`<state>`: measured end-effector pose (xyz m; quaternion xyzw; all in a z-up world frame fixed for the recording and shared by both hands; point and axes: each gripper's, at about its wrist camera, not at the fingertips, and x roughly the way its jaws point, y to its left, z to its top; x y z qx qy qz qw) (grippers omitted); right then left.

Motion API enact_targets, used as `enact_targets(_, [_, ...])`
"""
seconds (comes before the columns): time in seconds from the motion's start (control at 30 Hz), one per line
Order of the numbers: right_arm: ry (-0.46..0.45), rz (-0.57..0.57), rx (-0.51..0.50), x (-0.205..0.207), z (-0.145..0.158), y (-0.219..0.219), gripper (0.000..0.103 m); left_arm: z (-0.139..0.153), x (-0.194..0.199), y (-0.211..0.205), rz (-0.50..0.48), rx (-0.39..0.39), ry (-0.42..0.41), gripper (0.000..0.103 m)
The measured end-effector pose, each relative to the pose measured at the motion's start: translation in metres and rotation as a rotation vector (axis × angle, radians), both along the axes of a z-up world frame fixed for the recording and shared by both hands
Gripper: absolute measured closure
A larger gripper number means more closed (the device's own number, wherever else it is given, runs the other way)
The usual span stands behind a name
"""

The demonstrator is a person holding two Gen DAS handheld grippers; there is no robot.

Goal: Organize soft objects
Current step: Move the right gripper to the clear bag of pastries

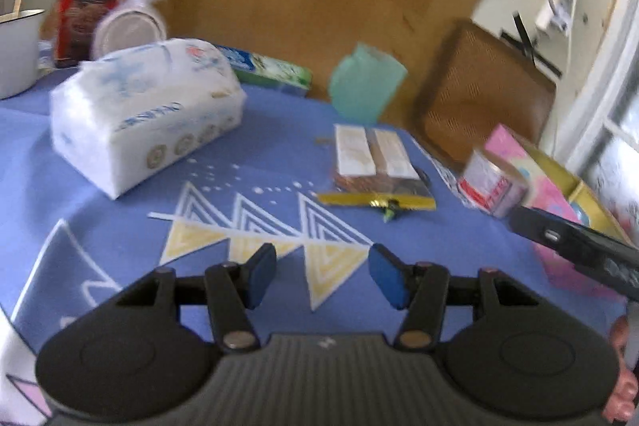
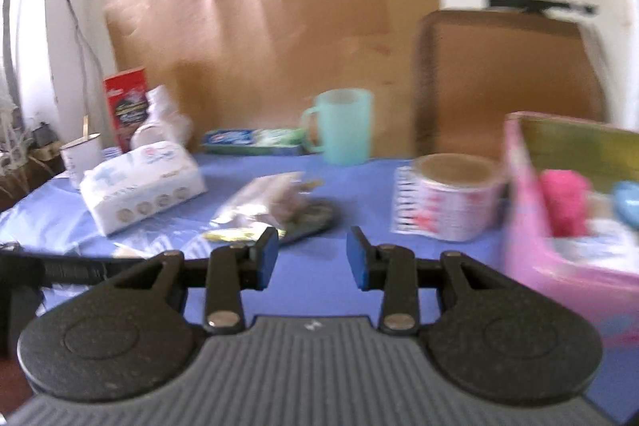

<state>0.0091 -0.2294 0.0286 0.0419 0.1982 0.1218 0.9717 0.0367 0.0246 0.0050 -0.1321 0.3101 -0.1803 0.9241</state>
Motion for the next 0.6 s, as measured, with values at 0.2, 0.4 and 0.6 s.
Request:
enact_targets(0.2, [0.144,0.049,0.067,0.062,-0.01,0.024,0.063,0.004,-0.009,0.016,0.074,-0.088,-0.092,0.032])
enact_targets(0.4, [0.213,0.05,0.151,0.067,-0.016,0.017,0.097,0.001,-0.004,0.026,0.093,-0.155,-0.064,0.032])
enact_targets(0.6, [0.056,0.048,0.027,0.007,0.015,0.004,0.101,0.0,-0.007,0.024,0.093,-0.142,-0.072,0.028])
